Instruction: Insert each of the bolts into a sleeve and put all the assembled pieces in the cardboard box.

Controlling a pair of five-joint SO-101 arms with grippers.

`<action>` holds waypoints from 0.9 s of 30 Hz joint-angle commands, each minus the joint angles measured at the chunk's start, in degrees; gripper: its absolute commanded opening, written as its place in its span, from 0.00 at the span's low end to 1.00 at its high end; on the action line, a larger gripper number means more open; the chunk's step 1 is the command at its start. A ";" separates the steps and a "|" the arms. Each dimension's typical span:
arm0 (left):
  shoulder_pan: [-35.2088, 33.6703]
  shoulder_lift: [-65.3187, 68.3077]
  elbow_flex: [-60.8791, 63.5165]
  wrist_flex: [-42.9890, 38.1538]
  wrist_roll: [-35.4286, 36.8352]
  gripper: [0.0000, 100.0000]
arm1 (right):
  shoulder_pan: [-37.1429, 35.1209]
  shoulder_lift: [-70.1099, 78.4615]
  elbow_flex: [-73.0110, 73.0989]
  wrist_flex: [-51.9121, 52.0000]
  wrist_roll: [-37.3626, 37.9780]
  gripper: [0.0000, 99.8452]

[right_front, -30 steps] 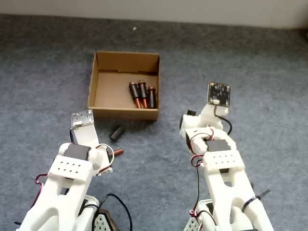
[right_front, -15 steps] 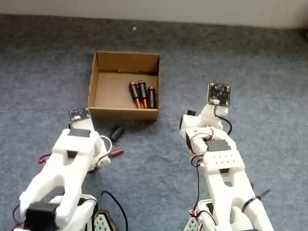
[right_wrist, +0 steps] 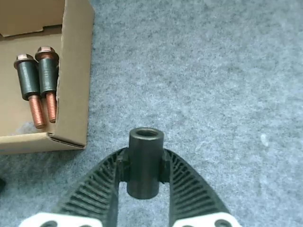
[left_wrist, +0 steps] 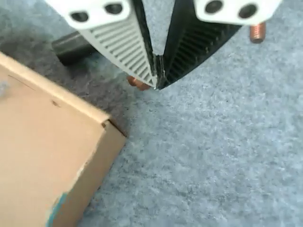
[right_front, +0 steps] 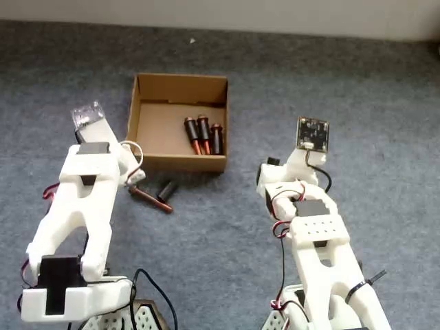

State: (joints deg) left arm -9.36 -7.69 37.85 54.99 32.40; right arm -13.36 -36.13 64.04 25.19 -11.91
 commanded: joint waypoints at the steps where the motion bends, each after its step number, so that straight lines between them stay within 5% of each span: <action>1: 0.22 -0.04 -5.23 3.25 7.03 0.01 | 0.66 -1.71 -0.13 -1.19 0.70 0.00; 13: 6.02 0.57 -3.47 6.86 18.81 0.02 | 0.66 -1.71 -0.13 -1.19 0.70 0.00; 20: 6.02 0.66 0.40 0.79 18.81 0.21 | 0.66 -1.71 -0.13 -1.19 0.70 0.00; 27: 6.02 0.66 2.95 0.18 18.81 0.17 | 0.66 -1.71 -0.13 -1.19 0.70 0.00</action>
State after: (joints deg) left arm -4.09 -6.81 40.13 56.22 50.51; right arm -13.36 -36.13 64.04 25.19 -11.91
